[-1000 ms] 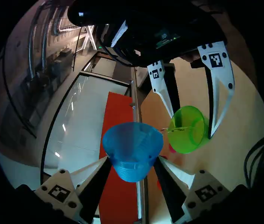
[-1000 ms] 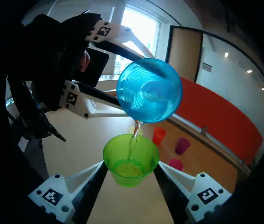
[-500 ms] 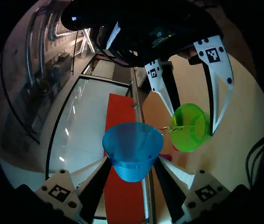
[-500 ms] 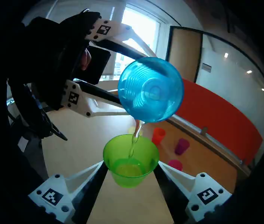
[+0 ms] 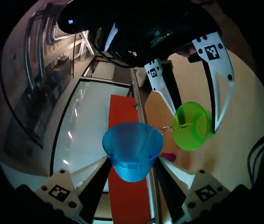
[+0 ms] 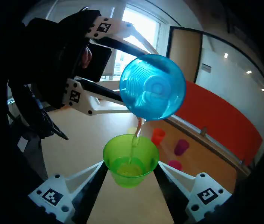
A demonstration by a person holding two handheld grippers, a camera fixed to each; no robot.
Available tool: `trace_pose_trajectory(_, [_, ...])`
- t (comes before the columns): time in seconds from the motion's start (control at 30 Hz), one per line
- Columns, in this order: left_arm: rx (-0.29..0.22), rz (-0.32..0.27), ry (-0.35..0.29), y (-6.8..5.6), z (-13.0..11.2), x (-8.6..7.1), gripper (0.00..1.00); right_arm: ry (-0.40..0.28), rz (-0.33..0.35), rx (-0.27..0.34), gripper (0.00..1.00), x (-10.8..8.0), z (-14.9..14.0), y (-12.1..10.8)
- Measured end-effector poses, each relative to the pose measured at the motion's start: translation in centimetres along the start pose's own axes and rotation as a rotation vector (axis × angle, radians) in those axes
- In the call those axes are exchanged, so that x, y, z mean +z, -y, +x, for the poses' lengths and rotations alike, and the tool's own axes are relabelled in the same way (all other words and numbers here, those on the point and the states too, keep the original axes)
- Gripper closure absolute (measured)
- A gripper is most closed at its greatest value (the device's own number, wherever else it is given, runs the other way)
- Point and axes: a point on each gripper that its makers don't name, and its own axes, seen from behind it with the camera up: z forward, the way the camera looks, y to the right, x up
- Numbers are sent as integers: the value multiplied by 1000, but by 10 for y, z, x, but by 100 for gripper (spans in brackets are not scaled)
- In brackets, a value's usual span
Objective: Pour water
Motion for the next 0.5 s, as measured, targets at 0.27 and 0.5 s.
trace_pose_trajectory(0.27, [22, 6, -2, 1, 0, -3, 23, -1, -2, 2, 12, 1, 1, -1])
trace_pose_trajectory(0.5, [60, 15, -4, 4, 1, -2, 23, -3, -3, 1, 12, 1, 1, -1])
